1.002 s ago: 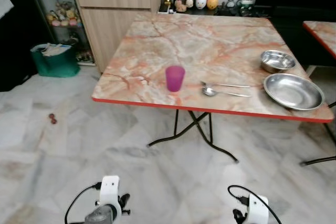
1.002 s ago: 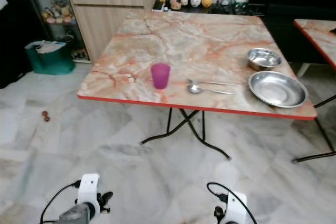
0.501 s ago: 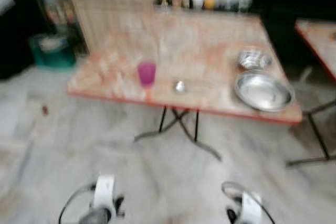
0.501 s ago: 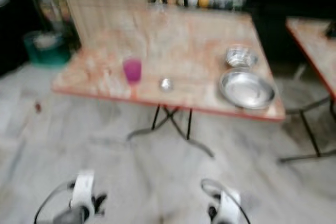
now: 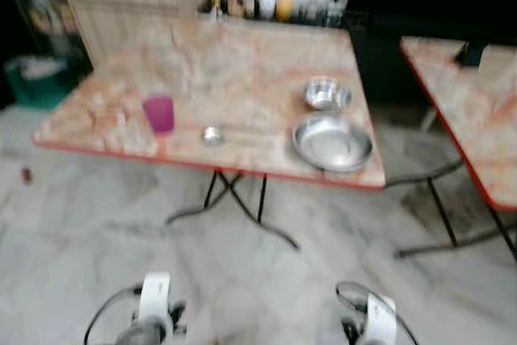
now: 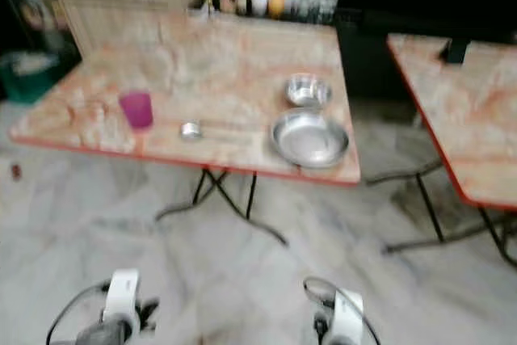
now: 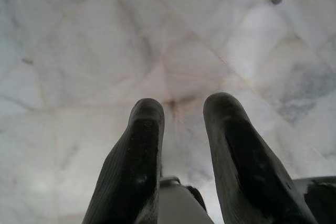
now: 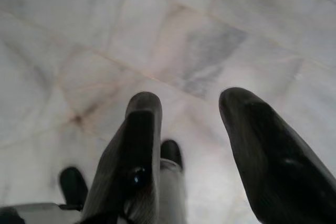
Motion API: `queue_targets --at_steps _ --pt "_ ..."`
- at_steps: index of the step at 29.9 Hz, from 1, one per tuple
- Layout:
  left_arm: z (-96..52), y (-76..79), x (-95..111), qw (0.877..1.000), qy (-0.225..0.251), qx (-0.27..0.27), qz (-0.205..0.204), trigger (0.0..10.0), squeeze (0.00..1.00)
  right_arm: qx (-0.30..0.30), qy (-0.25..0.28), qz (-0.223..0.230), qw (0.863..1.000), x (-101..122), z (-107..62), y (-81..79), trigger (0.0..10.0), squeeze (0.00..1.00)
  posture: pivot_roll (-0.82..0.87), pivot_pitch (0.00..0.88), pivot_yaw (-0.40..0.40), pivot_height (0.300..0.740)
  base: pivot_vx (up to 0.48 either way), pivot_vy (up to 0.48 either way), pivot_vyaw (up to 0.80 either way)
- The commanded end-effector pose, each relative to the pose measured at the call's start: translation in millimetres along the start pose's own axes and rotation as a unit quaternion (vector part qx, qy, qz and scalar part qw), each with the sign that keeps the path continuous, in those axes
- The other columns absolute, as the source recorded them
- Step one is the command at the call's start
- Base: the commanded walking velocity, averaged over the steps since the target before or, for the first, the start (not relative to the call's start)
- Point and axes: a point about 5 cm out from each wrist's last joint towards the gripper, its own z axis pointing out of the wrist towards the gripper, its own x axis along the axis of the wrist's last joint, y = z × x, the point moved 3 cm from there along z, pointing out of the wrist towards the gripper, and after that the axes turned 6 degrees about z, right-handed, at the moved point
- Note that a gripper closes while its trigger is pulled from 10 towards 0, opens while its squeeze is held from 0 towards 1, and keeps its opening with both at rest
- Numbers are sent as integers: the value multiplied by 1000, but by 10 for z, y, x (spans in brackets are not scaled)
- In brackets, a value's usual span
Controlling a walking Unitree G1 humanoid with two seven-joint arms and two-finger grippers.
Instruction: Setting the table
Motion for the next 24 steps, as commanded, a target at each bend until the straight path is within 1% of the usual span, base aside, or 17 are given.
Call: queue_targets --at_steps 1,5,15,23,24 --pt "-7 0 -43 1000 -8 -1 8 10000 0 -2 4 0 1000 38 6 6 10000 0 31 0 -37 740 0 -330 0" --pt "-5 8 -40 1000 -8 -2 10 10000 0 -2 4 0 1000 43 7 6 10000 0 31 0 -37 740 0 -323 0" --pt "-7 -13 -25 1000 -3 1 22 10000 0 -2 6 0 1000 45 7 3 10000 0 36 0 -36 740 0 0 0" --pt "-12 -26 -40 1000 -6 3 23 10000 0 -2 3 4 1000 33 7 0 10000 0 35 0 -34 740 0 0 0" --pt "-11 -23 -38 1000 -5 2 27 10000 0 -1 1 -1 1000 30 7 0 10000 0 35 0 -34 740 0 0 -531"
